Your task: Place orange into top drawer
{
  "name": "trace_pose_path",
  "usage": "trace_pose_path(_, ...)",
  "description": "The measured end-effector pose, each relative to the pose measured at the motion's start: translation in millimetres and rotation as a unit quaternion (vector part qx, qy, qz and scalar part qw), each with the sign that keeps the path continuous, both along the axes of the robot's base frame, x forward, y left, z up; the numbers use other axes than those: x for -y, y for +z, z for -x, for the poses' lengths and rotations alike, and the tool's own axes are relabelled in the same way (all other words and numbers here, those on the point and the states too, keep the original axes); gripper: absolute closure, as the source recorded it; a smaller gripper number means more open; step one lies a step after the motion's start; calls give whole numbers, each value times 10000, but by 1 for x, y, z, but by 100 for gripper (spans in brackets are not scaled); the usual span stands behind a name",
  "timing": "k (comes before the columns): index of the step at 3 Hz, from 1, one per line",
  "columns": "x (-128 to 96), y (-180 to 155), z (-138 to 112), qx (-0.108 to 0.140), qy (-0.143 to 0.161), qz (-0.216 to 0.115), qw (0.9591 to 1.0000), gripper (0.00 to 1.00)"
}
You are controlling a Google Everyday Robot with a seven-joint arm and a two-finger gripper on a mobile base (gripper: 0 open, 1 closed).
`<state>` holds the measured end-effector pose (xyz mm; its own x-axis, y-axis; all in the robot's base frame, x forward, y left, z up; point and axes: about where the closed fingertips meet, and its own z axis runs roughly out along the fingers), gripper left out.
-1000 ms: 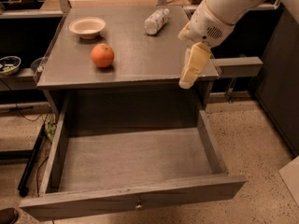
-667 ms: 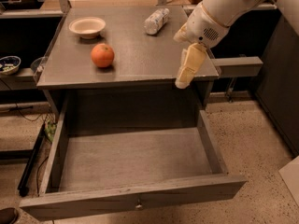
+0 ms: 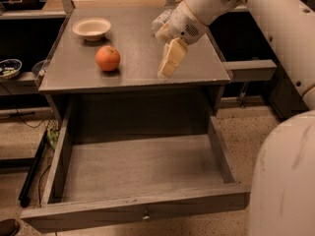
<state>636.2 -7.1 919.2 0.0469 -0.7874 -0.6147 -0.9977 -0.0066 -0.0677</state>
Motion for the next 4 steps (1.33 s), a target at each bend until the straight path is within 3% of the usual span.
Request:
trace_pose_path(2, -9, -4, -9, -17, 54, -161, 9999, 0)
trace_pose_path(3, -52, 1, -45, 122, 314, -602, 9976, 0)
trace_pose_path(4, -52, 1, -45, 121, 314, -603, 9976, 0)
